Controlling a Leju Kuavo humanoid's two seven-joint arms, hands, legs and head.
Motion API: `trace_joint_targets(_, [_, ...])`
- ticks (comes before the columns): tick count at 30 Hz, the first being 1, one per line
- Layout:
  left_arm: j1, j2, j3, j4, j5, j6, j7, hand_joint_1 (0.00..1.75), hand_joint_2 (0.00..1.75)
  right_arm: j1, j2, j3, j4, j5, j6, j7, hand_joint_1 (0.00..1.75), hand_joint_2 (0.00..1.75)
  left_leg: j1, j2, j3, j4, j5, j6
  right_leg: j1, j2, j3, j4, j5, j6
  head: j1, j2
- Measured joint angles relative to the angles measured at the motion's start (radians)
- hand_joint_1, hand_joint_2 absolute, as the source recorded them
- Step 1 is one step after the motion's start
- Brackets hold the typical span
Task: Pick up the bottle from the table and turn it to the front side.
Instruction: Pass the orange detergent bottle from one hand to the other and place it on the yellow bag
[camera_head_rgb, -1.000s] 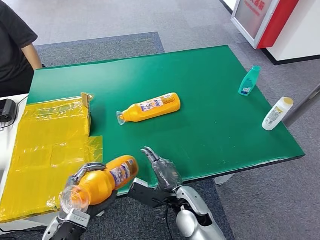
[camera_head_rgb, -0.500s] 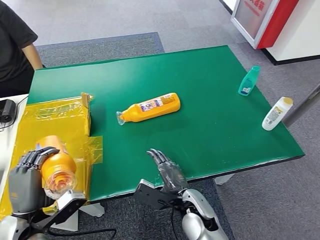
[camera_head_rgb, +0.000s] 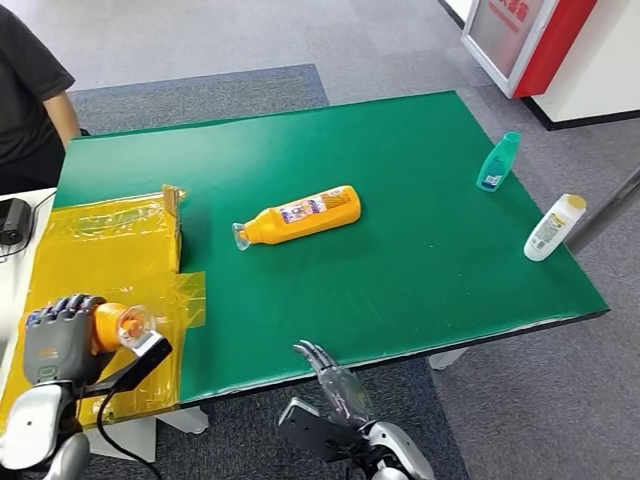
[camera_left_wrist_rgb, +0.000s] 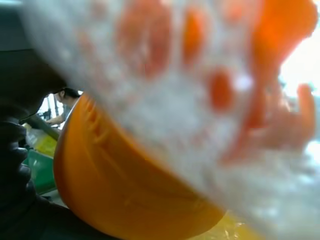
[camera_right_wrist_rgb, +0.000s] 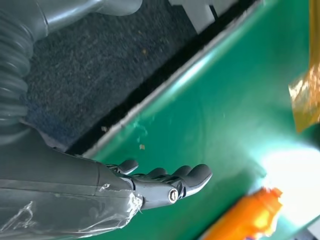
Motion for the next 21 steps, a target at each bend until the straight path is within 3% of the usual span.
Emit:
trace_joint_targets(9, [-0.190,-0.041,-0.123,0.182,-0.001,-0.003,0.028,1.75,1.75,-0.018,-0.028,0.061,0.048,-0.034,0.006,0.010,0.00,1.75,0.000,0.000,0.000,0.000,0.001,-0.001,0.000,0.000,0.000,0.000,0.002,-0.001,0.000,0.000])
trace_joint_targets(18, [-0.250,-0.087,-0.182,0.223,-0.001,-0.002,0.016,1.72,1.75,-0.027,-0.045,0.086,0.083,-0.042,0.008,0.015,0.00,1.75,0.000,0.000,0.000,0.000,0.001,-0.001,0.000,0.000,-0.001,0.000,0.001,-0.001,0.000,0.000])
trace_joint_targets(19, [-0.252,-0.090,-0.185,0.226,-0.001,-0.003,0.016,1.56,1.75,-0.028,-0.046,0.088,0.085,-0.043,0.008,0.015,0.00,1.75,0.000,0.000,0.000,0.000,0.001,-0.001,0.000,0.000,-0.001,0.000,0.001,-0.001,0.000,0.000])
trace_joint_targets(21, [-0.255,-0.095,-0.191,0.228,-0.001,-0.006,0.016,0.98,1.75,-0.029,-0.048,0.091,0.089,-0.044,0.008,0.016,0.00,1.75,0.000,0.000,0.000,0.000,0.001,-0.001,0.000,0.000,-0.001,0.000,0.001,-0.001,0.000,0.000])
